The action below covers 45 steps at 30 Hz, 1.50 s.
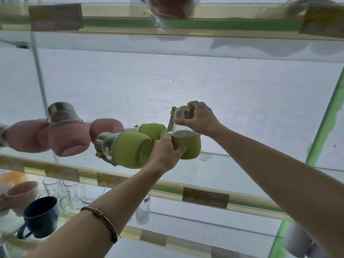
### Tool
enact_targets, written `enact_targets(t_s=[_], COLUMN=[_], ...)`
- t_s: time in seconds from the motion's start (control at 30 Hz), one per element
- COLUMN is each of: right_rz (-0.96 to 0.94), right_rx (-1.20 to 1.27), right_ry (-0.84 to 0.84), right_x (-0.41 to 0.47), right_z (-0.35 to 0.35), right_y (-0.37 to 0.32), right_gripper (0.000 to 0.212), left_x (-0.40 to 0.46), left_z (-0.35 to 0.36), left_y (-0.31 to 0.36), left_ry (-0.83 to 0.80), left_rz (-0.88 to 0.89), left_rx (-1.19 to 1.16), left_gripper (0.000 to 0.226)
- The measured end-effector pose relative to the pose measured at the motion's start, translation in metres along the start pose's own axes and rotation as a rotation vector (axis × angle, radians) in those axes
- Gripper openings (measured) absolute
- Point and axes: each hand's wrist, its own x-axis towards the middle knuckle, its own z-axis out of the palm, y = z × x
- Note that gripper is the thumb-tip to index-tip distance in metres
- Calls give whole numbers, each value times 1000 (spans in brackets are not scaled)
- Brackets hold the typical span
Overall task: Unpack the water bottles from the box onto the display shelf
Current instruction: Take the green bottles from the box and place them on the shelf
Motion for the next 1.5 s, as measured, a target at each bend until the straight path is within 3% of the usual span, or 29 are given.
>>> enact_targets(t_s=[0.13, 0.33, 0.57, 0.83, 0.97, 1.23, 1.5], right_rz=[32, 79, 61, 10, 14, -39, -136], right_rx=[-59, -58, -24, -17, 63, 201, 211], right_ry=[-22, -17, -20, -60, -113, -238, -516], right_x=[-9, -32, -82, -127, -151, -234, -315], right_z=[0, -14, -27, -34, -37, -43, 7], right_y=[-2, -12, -35, -61, -74, -91, -117], right_gripper=[75, 85, 74, 62, 71, 62, 60], left_x=[-4, -15, -41, -93, -123, -229, -341], left_z=[-4, -16, -24, -35, -46, -56, -76], left_y=[2, 9, 9, 7, 9, 4, -27], left_ry=[-37, -82, -94, -1, 62, 150, 122], left_rz=[25, 89, 135, 176, 164, -20, -220], left_rx=[11, 14, -8, -83, -105, -173, -41], left_gripper=[59, 53, 50, 36, 29, 23, 24])
